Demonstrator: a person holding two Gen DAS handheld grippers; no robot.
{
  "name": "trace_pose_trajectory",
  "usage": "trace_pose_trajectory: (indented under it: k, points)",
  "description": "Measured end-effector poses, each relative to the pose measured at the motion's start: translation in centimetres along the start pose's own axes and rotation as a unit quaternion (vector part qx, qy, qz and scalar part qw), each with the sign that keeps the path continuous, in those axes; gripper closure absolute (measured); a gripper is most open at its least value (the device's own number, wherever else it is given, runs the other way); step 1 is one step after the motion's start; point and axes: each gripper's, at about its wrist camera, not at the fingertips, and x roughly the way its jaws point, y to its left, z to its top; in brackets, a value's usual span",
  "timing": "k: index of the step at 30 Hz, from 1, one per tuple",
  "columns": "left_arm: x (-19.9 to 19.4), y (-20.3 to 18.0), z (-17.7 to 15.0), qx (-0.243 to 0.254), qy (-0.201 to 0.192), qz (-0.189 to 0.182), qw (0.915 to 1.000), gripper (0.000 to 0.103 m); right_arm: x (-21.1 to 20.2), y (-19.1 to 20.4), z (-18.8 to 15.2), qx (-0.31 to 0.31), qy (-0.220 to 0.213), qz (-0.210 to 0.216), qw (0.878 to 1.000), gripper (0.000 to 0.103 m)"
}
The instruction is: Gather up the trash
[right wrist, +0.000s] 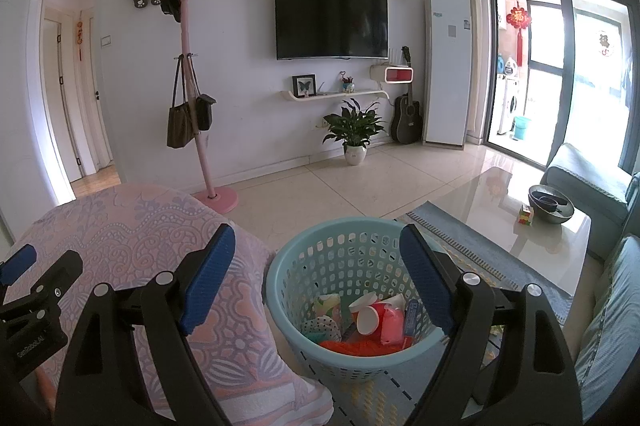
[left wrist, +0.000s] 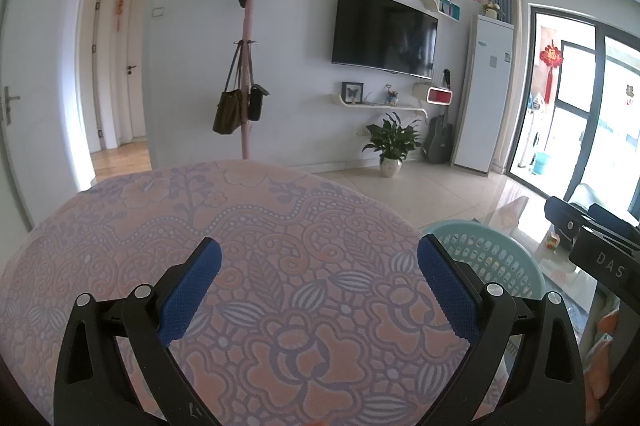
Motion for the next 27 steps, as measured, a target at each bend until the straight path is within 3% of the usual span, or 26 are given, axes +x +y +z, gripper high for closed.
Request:
trace_pose_trajectory:
  k: [14,27]
  points:
    - [0.67,0.62,-0.52,-0.001,0.007,-0.005,1.0,0.008,0.23,-0.19,-0.02,-0.006,-0.002,0.007,1.0,0.023]
    - [0.25,0.61,-0.46,0.006,-0.011,0.005,0.9999,0.008,-0.07,-0.53,0.22,-0.007,0.001,0.009,1.0,0.023]
